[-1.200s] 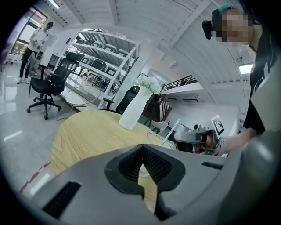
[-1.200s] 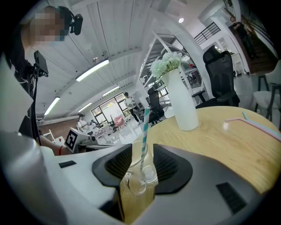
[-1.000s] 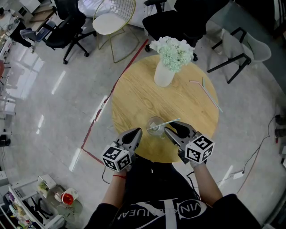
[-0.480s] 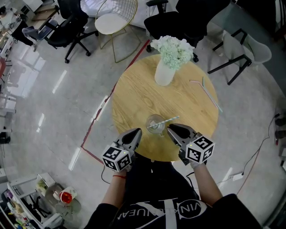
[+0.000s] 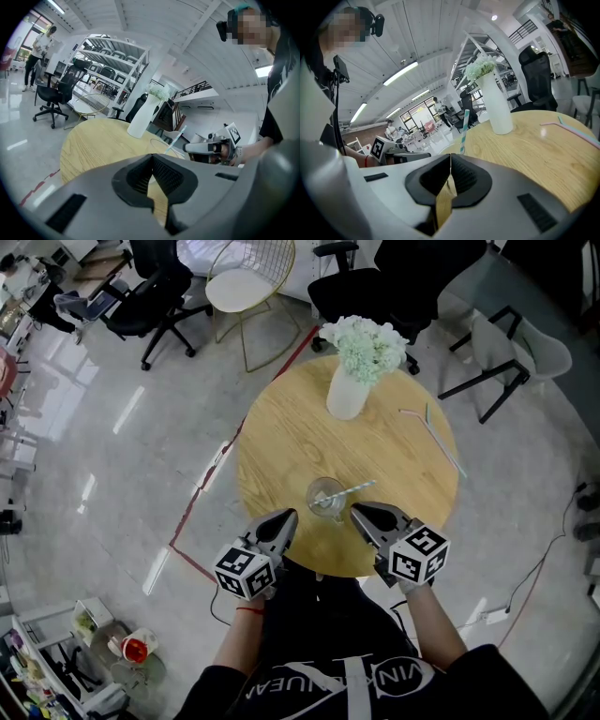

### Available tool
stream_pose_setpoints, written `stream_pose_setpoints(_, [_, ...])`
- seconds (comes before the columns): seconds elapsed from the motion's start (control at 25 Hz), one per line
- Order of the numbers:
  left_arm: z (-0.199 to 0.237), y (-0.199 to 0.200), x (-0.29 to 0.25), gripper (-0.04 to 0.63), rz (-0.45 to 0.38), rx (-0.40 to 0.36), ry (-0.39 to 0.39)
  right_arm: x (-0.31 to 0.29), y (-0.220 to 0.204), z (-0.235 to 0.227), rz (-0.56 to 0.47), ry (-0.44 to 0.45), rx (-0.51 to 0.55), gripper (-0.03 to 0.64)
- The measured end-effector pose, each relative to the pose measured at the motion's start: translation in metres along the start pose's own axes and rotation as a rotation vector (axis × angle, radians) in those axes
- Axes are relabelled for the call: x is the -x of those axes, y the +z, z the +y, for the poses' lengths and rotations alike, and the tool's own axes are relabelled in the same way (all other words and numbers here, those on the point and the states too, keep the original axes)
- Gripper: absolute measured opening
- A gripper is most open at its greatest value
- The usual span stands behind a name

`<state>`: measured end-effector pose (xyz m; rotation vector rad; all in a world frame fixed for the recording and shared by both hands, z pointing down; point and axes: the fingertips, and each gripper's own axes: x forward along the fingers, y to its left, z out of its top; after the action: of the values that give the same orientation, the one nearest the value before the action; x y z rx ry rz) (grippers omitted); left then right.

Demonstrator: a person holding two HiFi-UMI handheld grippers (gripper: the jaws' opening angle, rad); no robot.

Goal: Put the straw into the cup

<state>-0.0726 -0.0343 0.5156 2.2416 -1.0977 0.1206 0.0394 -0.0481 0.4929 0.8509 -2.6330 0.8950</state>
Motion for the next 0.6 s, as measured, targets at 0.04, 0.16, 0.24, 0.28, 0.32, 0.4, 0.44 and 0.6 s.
stream_pose_setpoints(0.04, [-0.001, 0.000, 0.001, 0.006, -0.001, -0.001, -0.001, 0.000, 0.001, 0.002, 0.000, 0.005, 0.003, 0.006])
stream_pose_setpoints(0.16, [-0.006, 0.004, 0.002, 0.006, -0.007, -0.005, -0.009, 0.000, 0.003, 0.008, 0.000, 0.022, 0.011, 0.005])
stream_pose_setpoints(0.24, [-0.010, 0.008, 0.002, 0.006, -0.012, -0.012, -0.018, 0.000, 0.004, 0.014, 0.000, 0.038, 0.019, 0.005])
stream_pose_setpoints(0.28, [-0.012, 0.010, 0.002, 0.006, -0.015, -0.017, -0.023, 0.000, 0.005, 0.016, -0.001, 0.044, 0.022, 0.005])
stream_pose_setpoints(0.32, [-0.014, 0.012, 0.001, 0.006, -0.018, -0.021, -0.027, 0.001, 0.006, 0.018, -0.001, 0.050, 0.025, 0.005])
stream_pose_setpoints(0.4, [-0.018, 0.016, 0.000, 0.006, -0.025, -0.028, -0.035, 0.001, 0.007, 0.021, -0.003, 0.059, 0.030, 0.005])
stream_pose_setpoints(0.44, [-0.020, 0.017, -0.001, 0.006, -0.027, -0.032, -0.041, 0.001, 0.008, 0.023, -0.004, 0.063, 0.033, 0.005])
stream_pose_setpoints(0.6, [-0.031, 0.022, -0.004, 0.006, -0.028, -0.048, -0.065, 0.004, 0.012, 0.027, -0.010, 0.076, 0.046, 0.005])
